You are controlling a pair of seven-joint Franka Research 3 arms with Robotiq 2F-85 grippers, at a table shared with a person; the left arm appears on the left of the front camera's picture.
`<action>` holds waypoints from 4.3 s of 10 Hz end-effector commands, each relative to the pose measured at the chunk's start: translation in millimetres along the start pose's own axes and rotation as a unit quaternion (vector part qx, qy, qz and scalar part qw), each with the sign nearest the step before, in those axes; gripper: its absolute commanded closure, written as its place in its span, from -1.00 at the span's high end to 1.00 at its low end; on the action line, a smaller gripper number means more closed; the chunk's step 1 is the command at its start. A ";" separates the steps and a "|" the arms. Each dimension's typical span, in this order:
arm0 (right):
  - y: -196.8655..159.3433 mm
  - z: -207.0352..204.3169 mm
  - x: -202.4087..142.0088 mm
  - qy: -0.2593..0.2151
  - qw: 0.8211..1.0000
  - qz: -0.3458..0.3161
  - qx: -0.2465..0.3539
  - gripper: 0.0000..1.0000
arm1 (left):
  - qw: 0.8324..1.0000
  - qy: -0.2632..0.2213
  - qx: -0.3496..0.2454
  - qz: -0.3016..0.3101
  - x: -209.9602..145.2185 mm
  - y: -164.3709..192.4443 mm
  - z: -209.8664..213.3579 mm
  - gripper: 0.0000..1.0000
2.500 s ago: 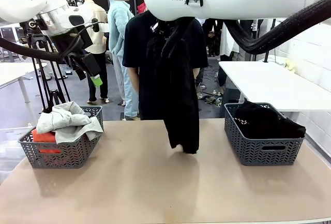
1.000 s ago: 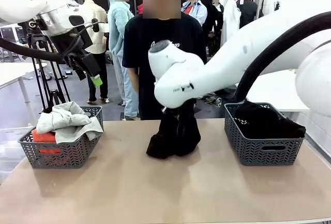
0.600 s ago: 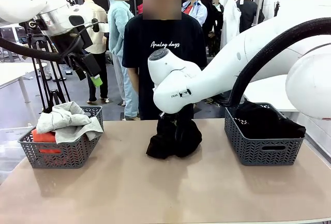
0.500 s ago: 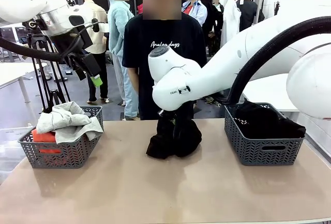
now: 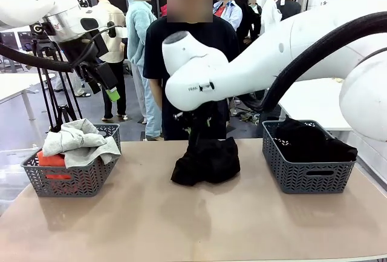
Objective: Sort the tops and bottoms.
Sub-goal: Lift clothes from the center of the table with your right hand.
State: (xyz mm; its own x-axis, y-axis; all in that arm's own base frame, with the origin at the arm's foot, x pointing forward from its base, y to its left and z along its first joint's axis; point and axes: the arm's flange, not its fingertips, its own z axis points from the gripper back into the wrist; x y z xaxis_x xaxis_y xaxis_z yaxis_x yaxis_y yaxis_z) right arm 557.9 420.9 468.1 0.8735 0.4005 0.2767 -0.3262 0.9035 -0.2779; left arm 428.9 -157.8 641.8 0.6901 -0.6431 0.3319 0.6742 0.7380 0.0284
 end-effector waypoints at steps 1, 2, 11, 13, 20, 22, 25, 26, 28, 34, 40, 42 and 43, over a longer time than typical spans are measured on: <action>-15.5 16.3 4.1 -0.011 0.999 -0.048 -0.010 1.00 | 1.000 -0.001 0.001 0.000 -0.7 0.1 1.6 1.00; -27.3 9.9 2.5 -0.001 0.998 -0.071 0.001 1.00 | 1.000 -0.001 0.001 0.000 -0.7 0.1 1.6 1.00; -46.5 -24.2 -2.8 0.040 0.996 -0.079 0.007 1.00 | 1.000 -0.001 0.001 0.000 -0.7 0.1 1.6 1.00; -92.8 -62.5 11.5 0.148 0.968 -0.185 0.086 1.00 | 1.000 -0.001 0.001 0.000 -0.7 0.1 1.6 1.00; -73.1 -126.1 17.7 0.191 0.965 -0.158 0.090 1.00 | 1.000 -0.001 0.001 0.000 -0.7 0.1 1.6 1.00; -66.4 -140.1 17.6 0.201 0.965 -0.149 0.077 1.00 | 1.000 -0.001 0.001 0.000 -0.7 0.1 1.6 1.00; -66.7 -148.9 16.6 0.199 0.966 -0.146 0.075 0.75 | 1.000 -0.001 0.001 0.000 -0.7 0.1 1.6 1.00; -68.6 -148.4 17.0 0.197 0.966 -0.150 0.078 0.37 | 1.000 -0.001 0.001 0.000 -0.7 0.1 1.6 1.00; -70.5 -149.8 17.4 0.201 0.963 -0.157 0.084 -0.39 | 1.000 -0.001 0.001 0.000 -0.7 0.1 1.6 1.00; -70.4 -152.2 18.6 0.216 0.959 -0.161 0.091 -1.00 | 1.000 -0.001 0.001 0.000 -0.7 0.1 1.6 1.00; -86.8 -42.5 35.4 0.150 0.968 -0.189 0.067 -1.00 | 1.000 -0.001 0.001 0.000 -0.7 0.1 1.6 1.00; -88.8 35.4 38.2 0.100 0.979 -0.153 0.088 -1.00 | 1.000 -0.001 0.001 0.000 -0.7 0.1 1.6 1.00; -89.7 57.4 37.8 0.094 0.977 -0.121 0.147 -1.00 | 1.000 -0.001 0.001 0.000 -0.7 0.1 1.6 1.00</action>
State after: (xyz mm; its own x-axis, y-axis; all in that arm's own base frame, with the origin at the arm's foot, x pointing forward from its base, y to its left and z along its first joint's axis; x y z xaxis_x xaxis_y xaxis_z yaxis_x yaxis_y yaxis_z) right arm 600.3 363.5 555.9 0.9862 0.0874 0.1404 -0.0889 0.9960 0.0043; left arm 428.7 -157.9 642.1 0.6898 -0.6432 0.3324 0.6743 0.7379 0.0288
